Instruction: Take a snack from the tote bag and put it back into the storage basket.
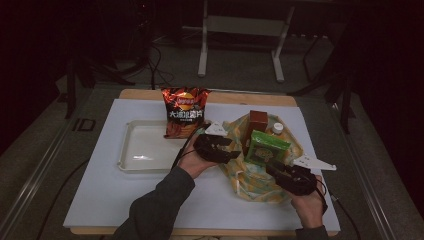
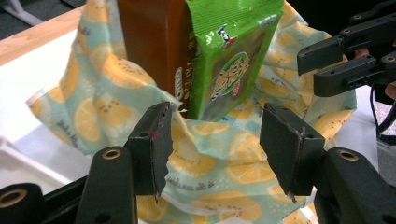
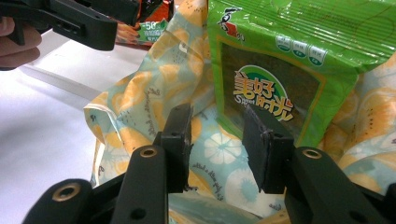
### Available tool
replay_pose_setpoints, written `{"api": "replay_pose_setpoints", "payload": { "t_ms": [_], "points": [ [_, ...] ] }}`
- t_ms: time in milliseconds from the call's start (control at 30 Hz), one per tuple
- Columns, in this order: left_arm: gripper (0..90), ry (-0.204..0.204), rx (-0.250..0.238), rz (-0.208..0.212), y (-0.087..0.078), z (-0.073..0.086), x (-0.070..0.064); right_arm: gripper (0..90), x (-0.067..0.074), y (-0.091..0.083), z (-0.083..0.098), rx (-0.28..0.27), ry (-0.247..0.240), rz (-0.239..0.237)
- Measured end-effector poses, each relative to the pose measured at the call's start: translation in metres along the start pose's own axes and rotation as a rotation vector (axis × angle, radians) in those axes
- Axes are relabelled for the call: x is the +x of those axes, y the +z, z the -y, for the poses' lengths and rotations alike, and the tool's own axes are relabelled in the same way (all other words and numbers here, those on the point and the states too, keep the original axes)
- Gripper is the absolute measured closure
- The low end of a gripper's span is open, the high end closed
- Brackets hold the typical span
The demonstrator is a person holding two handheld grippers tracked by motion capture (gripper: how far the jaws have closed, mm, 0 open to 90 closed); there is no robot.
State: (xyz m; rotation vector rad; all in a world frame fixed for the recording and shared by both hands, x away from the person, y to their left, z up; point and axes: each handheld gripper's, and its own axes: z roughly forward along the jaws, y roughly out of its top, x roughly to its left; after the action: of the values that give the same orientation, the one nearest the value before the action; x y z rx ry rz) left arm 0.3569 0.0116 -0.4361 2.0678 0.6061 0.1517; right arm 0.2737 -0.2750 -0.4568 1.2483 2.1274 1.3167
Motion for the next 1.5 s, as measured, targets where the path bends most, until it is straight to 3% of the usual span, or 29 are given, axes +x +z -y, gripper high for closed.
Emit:
{"api": "replay_pose_setpoints", "payload": {
  "t_ms": [267,700,900,1133,1500],
  "points": [
    [44.9,0.017,0.013,-0.019,0.007,-0.009,-0.001,61.9,0.0,-0.002,0.0,0.0,0.005,-0.007],
    [35.9,0.022,-0.024,-0.02,0.011,-0.03,0.009,60.9,-0.002,-0.001,0.001,0.004,0.02,-0.012],
    [35.0,0.018,-0.015,-0.032,0.015,-0.04,0.016,60.8,-0.004,-0.002,0.001,0.0,0.026,-0.011],
    [27.7,0.007,-0.03,-0.001,0.025,-0.052,0.029,60.2,-0.007,-0.004,0.001,0.002,0.039,-0.015],
    [24.7,0.009,-0.061,-0.027,0.038,-0.07,0.034,60.5,-0.009,-0.005,0.004,0.006,0.053,-0.013]
  ]
}}
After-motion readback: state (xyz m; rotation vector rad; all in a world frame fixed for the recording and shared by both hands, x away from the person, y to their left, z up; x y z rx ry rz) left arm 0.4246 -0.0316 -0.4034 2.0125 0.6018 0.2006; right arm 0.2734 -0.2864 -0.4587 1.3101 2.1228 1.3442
